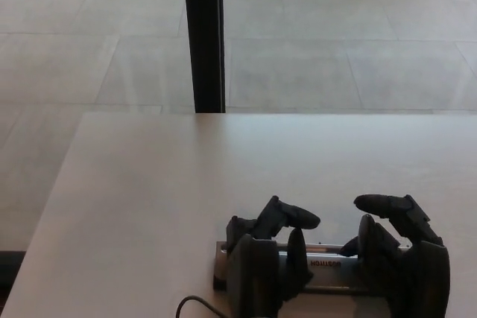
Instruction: A hole pucnch is kept on the middle on the desk infront of the robot and the robot uses both its hands as fists to press on it and use it
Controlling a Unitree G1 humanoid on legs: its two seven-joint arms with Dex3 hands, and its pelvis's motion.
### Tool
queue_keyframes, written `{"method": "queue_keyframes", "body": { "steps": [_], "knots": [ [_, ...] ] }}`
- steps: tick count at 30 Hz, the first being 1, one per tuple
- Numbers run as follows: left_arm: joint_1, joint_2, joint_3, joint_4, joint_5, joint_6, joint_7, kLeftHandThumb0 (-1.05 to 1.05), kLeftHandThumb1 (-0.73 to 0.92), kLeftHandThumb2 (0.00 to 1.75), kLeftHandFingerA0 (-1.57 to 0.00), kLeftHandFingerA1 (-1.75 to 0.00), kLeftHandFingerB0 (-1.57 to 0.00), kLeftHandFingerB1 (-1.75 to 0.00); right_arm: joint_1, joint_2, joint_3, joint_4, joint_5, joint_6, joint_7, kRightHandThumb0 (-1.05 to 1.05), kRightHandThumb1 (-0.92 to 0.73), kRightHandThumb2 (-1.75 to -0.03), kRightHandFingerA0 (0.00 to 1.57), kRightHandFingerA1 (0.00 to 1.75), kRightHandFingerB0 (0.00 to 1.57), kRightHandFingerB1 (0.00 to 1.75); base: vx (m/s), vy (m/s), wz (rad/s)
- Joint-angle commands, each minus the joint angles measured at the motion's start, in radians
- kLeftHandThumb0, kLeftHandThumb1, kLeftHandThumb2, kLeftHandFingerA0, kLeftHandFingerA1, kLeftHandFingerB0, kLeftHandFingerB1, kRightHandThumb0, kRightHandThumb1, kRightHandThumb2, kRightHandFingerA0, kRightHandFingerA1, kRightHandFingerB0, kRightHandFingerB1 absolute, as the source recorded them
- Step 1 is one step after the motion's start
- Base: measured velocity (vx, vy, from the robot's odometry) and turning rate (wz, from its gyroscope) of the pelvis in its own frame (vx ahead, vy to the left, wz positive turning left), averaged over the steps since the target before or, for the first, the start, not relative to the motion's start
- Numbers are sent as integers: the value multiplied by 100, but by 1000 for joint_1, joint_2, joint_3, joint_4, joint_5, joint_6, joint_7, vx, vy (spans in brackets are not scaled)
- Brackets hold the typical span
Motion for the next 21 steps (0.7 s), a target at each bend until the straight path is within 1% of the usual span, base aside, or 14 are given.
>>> {"method": "queue_keyframes", "body": {
  "steps": [1,3,4,5,7,10,12,15,16,17,18,19,20,21],
  "knots": [
    [29,-136,-47,219,183,13,224,-23,78,90,-82,-175,-56,-151,41,111,-132,238,104,-13,-101,-41,-68,-68,88,169,80,148,0,0,0],
    [25,-137,-42,230,180,3,225,-25,80,88,-81,-175,-54,-154,41,99,-117,252,57,-40,-128,-44,-69,-69,91,170,85,151,0,0,0],
    [21,-137,-41,236,186,4,237,-23,80,89,-81,-175,-54,-154,43,53,-71,297,-76,-142,-182,-38,-71,-73,96,175,86,162,0,0,0],
    [23,-140,-34,234,180,-4,238,-23,79,89,-82,-175,-55,-153,38,52,-72,300,-84,-135,-198,-44,-65,-74,95,175,82,171,0,0,0],
    [27,-149,-24,226,180,-5,250,-20,78,89,-80,-175,-56,-156,34,16,-53,324,-161,-185,-242,-48,-62,-76,94,175,83,164,0,0,0],
    [30,-158,-16,235,182,-33,263,-22,79,89,-80,-175,-57,-153,33,10,-51,328,-179,-197,-252,-50,-62,-78,94,175,84,161,0,0,0],
    [38,-162,-8,222,182,-46,272,-26,82,88,-79,-175,-57,-154,20,19,-55,335,-160,-247,-212,-51,-64,-76,92,172,83,161,0,0,0],
    [44,-157,10,198,167,-80,247,-26,81,87,-81,-175,-58,-151,17,6,-39,305,-201,-226,-229,-51,-69,-75,88,172,78,157,0,0,0],
    [47,-154,28,180,153,-92,226,-27,80,88,-83,-175,-59,-153,19,-3,-27,273,-238,-202,-250,-46,-70,-79,86,175,70,165,0,0,0],
    [47,-151,34,171,148,-90,216,-27,80,88,-83,-175,-59,-153,16,0,-30,266,-228,-199,-241,-46,-70,-79,86,175,70,165,0,0,0],
    [54,-146,51,148,137,-94,199,-27,83,83,-83,-175,-63,-141,14,-3,-24,243,-242,-187,-246,-43,-70,-82,88,175,69,168,0,0,0],
    [54,-140,63,133,136,-100,195,-27,80,89,-86,-175,-57,-150,13,-9,-19,220,-257,-175,-247,-41,-69,-86,90,175,70,169,0,0,0],
    [55,-134,94,97,99,-100,145,-28,80,91,-83,-175,-54,-158,18,-12,-11,157,-247,-128,-216,-42,-70,-88,97,175,70,169,0,0,0],
    [61,-135,109,84,87,-100,122,-28,80,91,-83,-175,-54,-158,26,-14,-7,126,-243,-107,-203,-42,-70,-88,97,175,70,169,0,0,0]
  ]
}}
